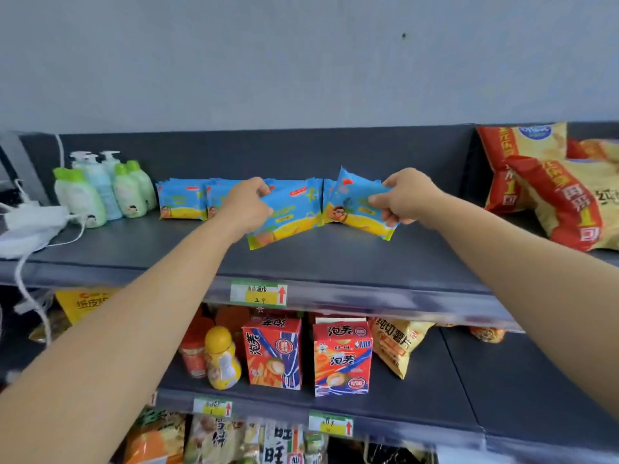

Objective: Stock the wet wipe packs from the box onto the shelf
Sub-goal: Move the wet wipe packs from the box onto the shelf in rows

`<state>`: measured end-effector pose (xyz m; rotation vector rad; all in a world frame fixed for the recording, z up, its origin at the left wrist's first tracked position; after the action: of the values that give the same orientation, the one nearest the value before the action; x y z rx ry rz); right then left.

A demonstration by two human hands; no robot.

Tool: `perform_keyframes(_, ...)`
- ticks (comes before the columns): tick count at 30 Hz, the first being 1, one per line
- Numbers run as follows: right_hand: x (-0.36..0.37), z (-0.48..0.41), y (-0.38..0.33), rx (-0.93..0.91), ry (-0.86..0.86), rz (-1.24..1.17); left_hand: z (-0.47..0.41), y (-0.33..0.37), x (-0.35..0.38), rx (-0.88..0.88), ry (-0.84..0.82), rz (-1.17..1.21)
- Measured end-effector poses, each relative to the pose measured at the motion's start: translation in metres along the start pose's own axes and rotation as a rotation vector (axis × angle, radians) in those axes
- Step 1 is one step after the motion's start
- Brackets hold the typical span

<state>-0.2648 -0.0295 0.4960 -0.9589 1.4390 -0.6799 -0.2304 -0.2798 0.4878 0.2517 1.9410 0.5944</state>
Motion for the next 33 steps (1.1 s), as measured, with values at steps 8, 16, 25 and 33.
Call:
perform_keyframes(8,0.024,-0.072,-0.010,0.031,0.029,0.513,-0.075,-0.033,0.017,0.035,-0.009,-0.104)
perform_keyframes(16,0.053,-0.115,0.009,0.124,-0.004,0.626,-0.127,-0.041,0.065,0.138,-0.131,-0.171)
perform_keyframes(25,0.055,-0.135,0.020,0.079,0.179,0.515,-0.145,-0.028,0.076,0.269,0.062,-0.368)
perform_keyframes(33,0.064,-0.135,0.024,0.024,0.255,0.460,-0.155,-0.027,0.080,0.266,0.106,-0.329)
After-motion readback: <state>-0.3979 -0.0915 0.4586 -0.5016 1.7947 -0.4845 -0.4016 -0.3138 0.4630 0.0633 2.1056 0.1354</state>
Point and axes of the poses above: each hand's wrist, its own z-axis away from the middle knuckle, its own x-axis out of the palm, y = z × x, the point moved 6 cm from there along -z, towards the middle knuckle, and after that the axes turned 10 degrees about -z, right-handed, at the moved point
